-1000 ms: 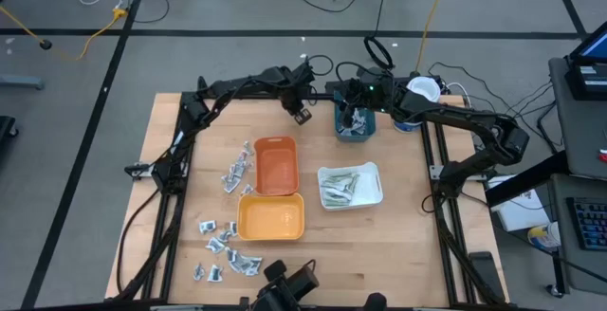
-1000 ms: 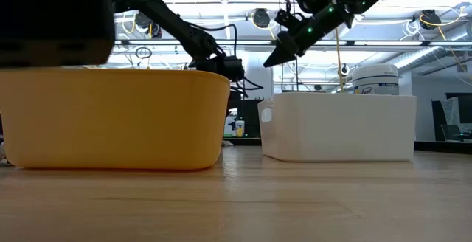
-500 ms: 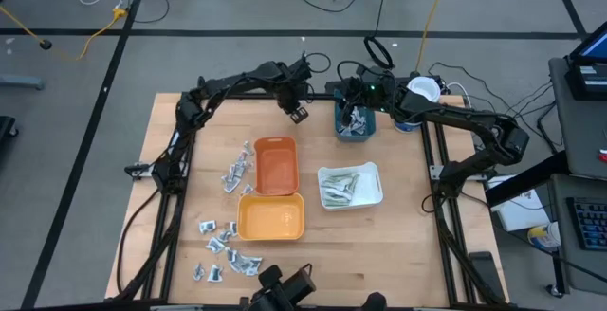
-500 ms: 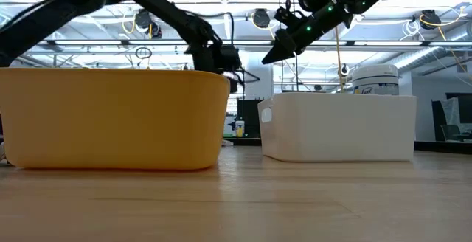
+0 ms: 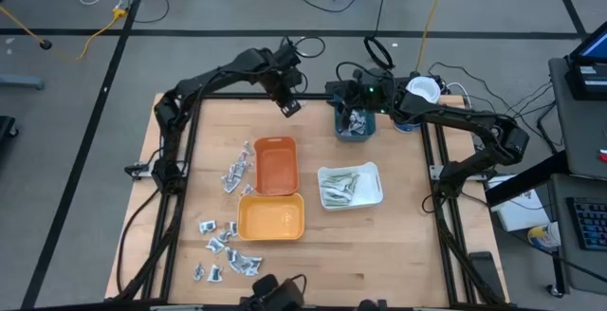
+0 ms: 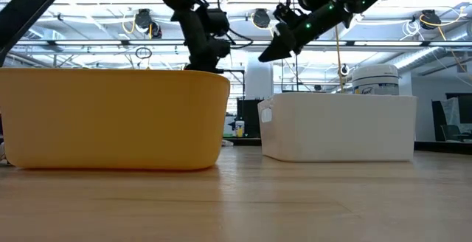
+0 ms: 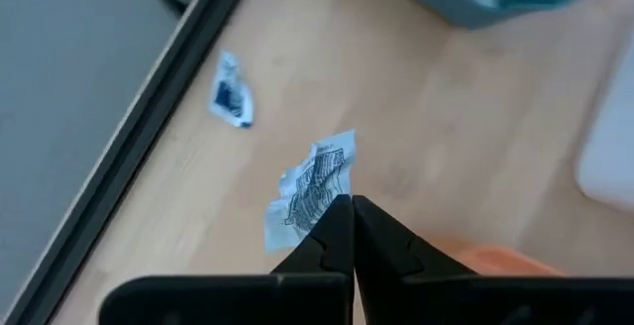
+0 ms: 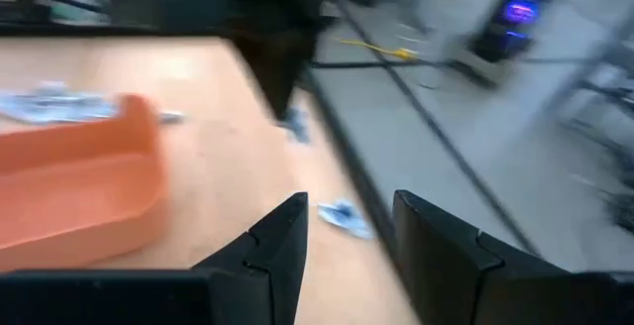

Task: Pick & Place First Aid Supplies
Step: Put the blue sachet into the blue bin

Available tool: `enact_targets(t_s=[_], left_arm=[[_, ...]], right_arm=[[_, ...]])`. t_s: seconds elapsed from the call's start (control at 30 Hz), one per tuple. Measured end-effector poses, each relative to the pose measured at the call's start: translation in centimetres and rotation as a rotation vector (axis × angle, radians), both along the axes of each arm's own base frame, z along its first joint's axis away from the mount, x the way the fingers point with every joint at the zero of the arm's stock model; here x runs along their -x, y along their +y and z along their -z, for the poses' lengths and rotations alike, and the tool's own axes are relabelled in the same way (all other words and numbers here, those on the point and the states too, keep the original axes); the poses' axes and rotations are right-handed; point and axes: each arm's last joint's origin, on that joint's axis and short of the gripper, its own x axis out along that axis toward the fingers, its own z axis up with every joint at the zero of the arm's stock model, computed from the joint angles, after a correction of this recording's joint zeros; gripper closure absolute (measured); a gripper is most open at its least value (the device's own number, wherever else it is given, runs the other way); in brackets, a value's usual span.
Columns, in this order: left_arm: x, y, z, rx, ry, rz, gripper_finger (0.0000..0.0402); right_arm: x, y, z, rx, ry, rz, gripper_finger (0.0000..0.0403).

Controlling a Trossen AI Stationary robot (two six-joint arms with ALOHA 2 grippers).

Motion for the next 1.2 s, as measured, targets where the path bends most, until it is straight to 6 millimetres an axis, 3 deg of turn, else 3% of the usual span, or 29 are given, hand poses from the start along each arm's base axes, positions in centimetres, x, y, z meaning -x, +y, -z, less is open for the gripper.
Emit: enact_targets(t_s=[0.13,0.43,0.7,1.0,1.1,1.2], left_arm=[[0.1,-0.9,-1.0,0.009,-0.05,0.123,0.0401],[-1.4,-4.0,-2.5,0.085,-0.211,0.342,0.0401],[-2.9,-6.0,-2.7,0.159,-0.294,0.387,0.0402],[-3.4,-6.5,-3.0,0.205,-0.342,0.381,0.0402],[-3.4,-6.5,-3.2,0.213,-0.341,0.368,0.0402],[-3.6,-6.6,-3.4,0.203,-0.357,0.376,0.0402]], right_arm=[[-0.2,0.6,0.0,-0.069,-0.042,-0.193,0.0259],[-1.0,2.2,0.0,0.019,-0.018,-0.305,0.0259],[-1.7,4.0,0.2,0.025,0.008,-0.377,0.0261],[-1.9,4.8,0.6,-0.009,0.048,-0.401,0.0272],[-1.8,4.8,0.7,-0.032,0.052,-0.392,0.0289],[-1.9,5.0,0.7,-0.035,0.055,-0.397,0.033]])
